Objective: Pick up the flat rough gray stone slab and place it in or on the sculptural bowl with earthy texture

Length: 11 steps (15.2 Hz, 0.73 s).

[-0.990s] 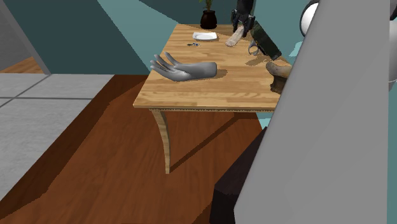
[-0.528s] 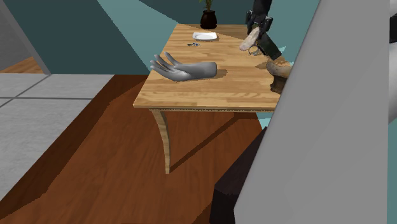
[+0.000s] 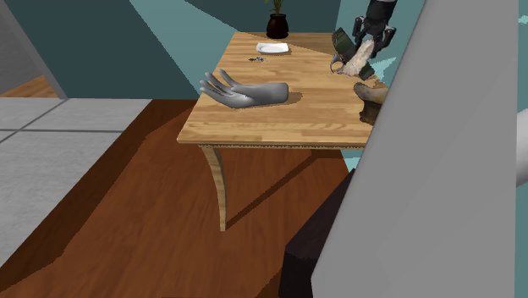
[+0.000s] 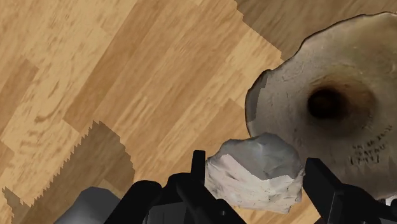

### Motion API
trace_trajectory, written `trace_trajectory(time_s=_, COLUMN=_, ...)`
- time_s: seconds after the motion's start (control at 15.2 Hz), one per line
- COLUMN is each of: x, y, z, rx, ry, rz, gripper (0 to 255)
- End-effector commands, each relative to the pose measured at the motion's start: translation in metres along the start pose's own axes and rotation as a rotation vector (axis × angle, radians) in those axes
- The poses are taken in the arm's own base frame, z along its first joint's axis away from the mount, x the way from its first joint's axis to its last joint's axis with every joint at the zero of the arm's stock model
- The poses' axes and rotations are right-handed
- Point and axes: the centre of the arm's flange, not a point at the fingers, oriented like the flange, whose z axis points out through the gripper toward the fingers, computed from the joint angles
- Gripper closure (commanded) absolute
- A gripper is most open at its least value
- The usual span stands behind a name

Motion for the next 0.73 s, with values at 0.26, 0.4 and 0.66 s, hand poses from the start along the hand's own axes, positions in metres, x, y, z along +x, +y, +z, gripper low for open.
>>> trace_trajectory(time_s=0.26, x=-0.018, y=-0.078, z=-0.008, rx=0.0, ry=-0.002, rz=-0.001, gripper=255)
trace_trajectory(time_s=0.4, x=-0.025, y=-0.104, z=-0.01, rx=0.0, ry=-0.002, rz=-0.001, gripper=255)
trace_trajectory(time_s=0.66, x=-0.025, y=-0.112, z=0.005, rx=0.0, ry=-0.002, rz=-0.001, gripper=255)
